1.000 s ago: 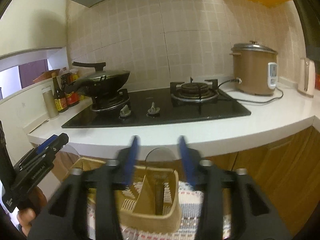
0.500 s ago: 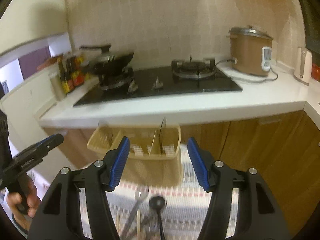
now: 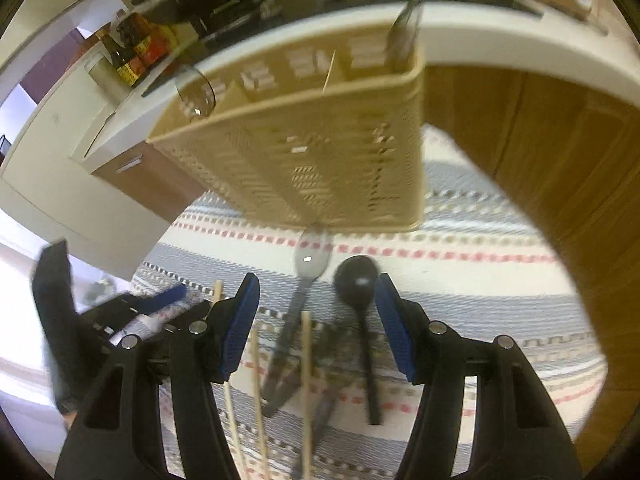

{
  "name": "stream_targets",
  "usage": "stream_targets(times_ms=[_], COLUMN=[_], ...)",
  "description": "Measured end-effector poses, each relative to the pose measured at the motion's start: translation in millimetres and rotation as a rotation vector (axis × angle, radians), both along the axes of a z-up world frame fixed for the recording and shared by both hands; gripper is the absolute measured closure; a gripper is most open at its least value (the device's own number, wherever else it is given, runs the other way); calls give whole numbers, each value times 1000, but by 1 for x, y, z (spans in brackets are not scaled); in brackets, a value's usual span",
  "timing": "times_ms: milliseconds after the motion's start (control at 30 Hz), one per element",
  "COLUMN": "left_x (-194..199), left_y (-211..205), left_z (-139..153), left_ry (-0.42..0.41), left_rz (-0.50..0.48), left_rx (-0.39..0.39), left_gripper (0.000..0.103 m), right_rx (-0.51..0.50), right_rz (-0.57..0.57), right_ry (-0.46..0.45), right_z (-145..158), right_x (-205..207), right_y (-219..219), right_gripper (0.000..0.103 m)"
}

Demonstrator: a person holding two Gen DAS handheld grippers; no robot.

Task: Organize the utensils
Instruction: 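Grasp a wooden chopstick with the left tool while the right tool grasps a clear spoon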

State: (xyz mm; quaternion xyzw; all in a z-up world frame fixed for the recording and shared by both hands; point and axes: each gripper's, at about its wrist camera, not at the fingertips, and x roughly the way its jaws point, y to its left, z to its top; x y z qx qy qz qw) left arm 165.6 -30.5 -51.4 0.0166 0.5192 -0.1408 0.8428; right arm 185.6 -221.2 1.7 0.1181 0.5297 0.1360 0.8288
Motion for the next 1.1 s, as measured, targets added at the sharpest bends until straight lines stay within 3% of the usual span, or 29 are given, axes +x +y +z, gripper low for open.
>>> stream_targets(times_ms=[233,433,600,767,1100], left_x=[1,9,9,8,22], left_y=[6,18,14,2,-21], left_z=[-13,-12,-12,-10,-15], left_ry=[13,41,34,36,54], left_rz=[-9,-14,-30,-37,-10], left_rx=[-13,-67,-37,-11,79], left_gripper=[75,77,77,77,88], right_rx=[-90,-136,-155,-252,-253], right_rz=[21,-36,-42,-30,-19], right_ry=[21,75,99,82,83], right_z=[-24,-46,-55,-58,-57], right_x=[24,42,49,47,41], right_y=[35,44,52,69,60], right_gripper=[47,51,66,71,72])
